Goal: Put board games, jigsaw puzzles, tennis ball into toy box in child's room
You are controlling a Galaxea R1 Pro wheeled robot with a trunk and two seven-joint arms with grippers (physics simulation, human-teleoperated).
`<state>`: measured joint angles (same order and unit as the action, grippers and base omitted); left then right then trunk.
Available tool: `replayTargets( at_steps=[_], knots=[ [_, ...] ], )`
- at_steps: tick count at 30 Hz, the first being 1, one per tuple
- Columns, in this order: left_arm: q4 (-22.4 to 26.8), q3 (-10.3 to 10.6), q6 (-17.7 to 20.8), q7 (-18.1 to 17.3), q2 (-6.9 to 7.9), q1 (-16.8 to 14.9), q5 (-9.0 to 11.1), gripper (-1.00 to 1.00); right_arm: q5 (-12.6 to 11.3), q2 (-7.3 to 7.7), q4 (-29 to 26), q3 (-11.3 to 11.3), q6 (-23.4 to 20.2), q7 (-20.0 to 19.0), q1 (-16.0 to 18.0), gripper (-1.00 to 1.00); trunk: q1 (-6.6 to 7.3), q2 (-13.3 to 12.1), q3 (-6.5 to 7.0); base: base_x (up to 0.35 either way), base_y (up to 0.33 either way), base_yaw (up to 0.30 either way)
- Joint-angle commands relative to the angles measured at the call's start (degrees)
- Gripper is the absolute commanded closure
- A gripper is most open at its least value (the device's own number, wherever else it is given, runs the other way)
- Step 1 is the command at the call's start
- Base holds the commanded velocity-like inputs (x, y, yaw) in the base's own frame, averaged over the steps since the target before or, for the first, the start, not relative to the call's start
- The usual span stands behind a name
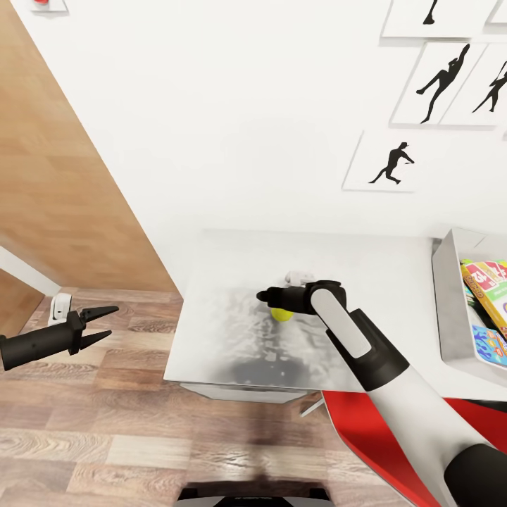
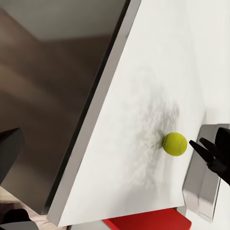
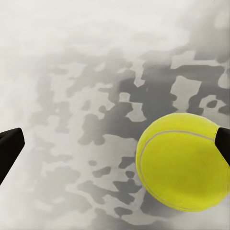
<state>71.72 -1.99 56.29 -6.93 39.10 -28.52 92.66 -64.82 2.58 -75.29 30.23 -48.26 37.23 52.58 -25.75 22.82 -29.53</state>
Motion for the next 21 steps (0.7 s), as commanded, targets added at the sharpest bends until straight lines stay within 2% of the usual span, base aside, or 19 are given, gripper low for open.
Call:
replayTargets(
  at_steps=[1,14,21],
  knots=[
    [-0.02,-0.04,0.21,-0.55,0.01,-0.04,-0.57,-1.00,-0.53,0.08,-0.06,0.08,0.01,0.60,0.07,-1.00,-0.03,0.10,-0.08,0.000,0.000,0.000],
    [0.00,-0.03,0.17,-0.56,0.01,-0.04,-0.57,-1.00,-0.43,0.31,-0.03,-0.05,0.01,0.77,0.07,-1.00,-0.03,0.10,-0.08,0.000,0.000,0.000],
    [-0.06,-0.03,0.15,-0.54,0.01,-0.04,-0.56,-1.00,0.16,1.40,-0.01,-0.14,0.01,0.83,0.07,-1.00,-0.03,0.10,-0.08,0.000,0.000,0.000]
  ],
)
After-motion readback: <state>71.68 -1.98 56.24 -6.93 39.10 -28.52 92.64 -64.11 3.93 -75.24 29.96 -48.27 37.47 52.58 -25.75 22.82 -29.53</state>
